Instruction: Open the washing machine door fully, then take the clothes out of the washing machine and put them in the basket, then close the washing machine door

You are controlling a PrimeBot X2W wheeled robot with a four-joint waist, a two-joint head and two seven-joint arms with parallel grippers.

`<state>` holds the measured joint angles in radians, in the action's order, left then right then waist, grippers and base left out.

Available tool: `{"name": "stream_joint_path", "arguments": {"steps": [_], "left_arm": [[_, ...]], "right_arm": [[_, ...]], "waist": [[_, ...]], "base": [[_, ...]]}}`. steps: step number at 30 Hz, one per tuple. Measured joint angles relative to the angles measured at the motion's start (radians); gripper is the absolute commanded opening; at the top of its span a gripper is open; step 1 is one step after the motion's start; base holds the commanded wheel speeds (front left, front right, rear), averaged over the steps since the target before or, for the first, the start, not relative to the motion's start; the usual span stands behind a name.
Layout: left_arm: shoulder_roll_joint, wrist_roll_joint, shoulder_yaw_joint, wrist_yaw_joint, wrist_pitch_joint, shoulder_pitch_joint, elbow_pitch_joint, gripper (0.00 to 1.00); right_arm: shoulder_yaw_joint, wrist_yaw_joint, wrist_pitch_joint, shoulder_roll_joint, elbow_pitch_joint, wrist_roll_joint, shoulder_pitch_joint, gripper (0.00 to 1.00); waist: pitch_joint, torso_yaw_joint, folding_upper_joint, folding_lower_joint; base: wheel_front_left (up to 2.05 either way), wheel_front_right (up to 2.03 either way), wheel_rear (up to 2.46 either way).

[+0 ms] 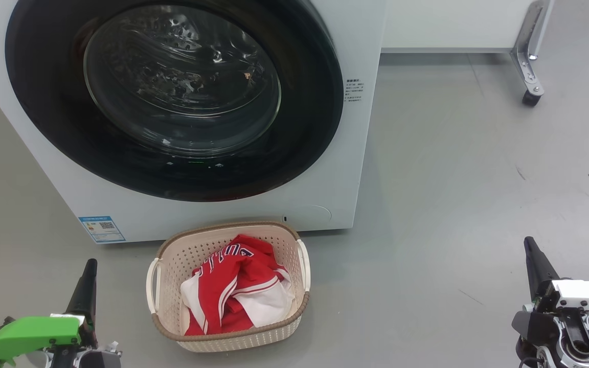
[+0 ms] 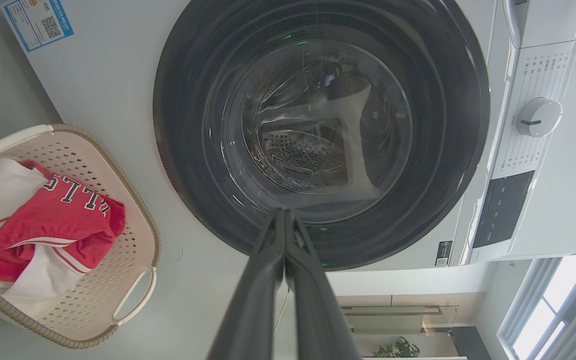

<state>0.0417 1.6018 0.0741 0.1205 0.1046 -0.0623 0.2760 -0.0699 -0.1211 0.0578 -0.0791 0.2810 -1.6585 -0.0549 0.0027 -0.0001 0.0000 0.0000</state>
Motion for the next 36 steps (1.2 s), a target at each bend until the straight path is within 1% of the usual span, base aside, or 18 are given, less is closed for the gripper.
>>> {"name": "stream_joint_path", "arguments": {"steps": [36], "left_arm": [[0.0, 0.0, 0.0, 0.0, 0.0, 0.0, 0.0, 0.0]], "right_arm": [[-0.004, 0.0, 0.0, 0.001, -0.001, 0.0, 0.0, 0.0]], "waist": [[0.0, 0.0, 0.0, 0.0]], "base": [[0.0, 0.0, 0.0]]}}
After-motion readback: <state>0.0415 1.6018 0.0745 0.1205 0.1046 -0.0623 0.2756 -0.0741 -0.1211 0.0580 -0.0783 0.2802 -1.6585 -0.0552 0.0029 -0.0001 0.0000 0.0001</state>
